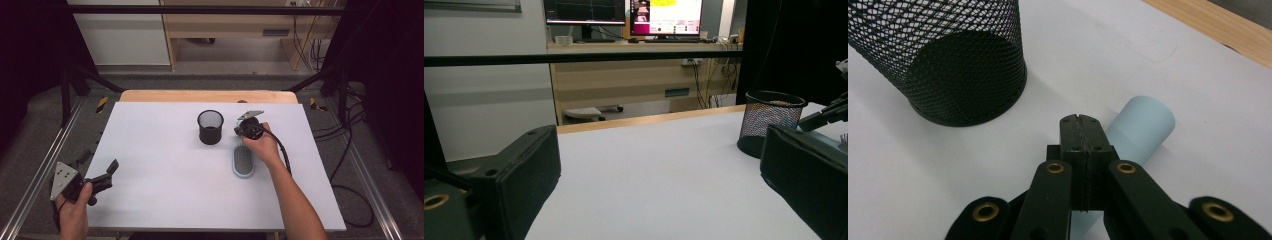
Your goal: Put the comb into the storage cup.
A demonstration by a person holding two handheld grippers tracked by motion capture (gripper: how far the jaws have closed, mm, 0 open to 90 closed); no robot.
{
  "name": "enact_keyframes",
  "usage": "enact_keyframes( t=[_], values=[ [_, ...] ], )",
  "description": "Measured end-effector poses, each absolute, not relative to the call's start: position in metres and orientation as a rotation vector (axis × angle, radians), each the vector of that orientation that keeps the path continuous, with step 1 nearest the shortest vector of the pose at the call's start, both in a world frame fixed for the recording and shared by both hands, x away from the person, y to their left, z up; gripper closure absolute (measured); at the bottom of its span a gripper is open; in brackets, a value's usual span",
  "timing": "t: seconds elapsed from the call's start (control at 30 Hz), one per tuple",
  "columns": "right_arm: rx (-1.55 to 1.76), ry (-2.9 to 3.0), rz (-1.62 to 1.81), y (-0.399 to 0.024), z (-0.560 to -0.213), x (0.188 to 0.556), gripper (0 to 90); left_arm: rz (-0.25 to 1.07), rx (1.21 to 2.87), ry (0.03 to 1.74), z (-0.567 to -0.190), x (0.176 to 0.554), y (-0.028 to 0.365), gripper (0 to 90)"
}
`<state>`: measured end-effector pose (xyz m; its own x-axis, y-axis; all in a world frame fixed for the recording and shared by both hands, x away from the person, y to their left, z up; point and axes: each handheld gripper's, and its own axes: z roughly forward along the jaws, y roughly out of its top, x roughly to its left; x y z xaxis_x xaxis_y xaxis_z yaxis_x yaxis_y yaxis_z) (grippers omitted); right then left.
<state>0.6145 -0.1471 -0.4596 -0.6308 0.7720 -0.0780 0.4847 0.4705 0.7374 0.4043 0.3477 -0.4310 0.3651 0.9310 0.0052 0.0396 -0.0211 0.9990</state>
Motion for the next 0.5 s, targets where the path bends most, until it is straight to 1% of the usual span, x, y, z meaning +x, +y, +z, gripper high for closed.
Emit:
enact_keyframes(
  t=[0.37, 0.5],
  values=[
    [1.023, 2.345, 0.939, -0.1437, -0.4632, 0.6135, 90.0, 0.914, 1.405, 0.955, -0.431, 0.4045, 0.3481, 2.9],
    [1.004, 2.371, 0.866, -0.1391, -0.4659, 0.6129, 90.0, 0.914, 1.403, 0.956, -0.4311, 0.4047, 0.3485, 2.9]
  ],
)
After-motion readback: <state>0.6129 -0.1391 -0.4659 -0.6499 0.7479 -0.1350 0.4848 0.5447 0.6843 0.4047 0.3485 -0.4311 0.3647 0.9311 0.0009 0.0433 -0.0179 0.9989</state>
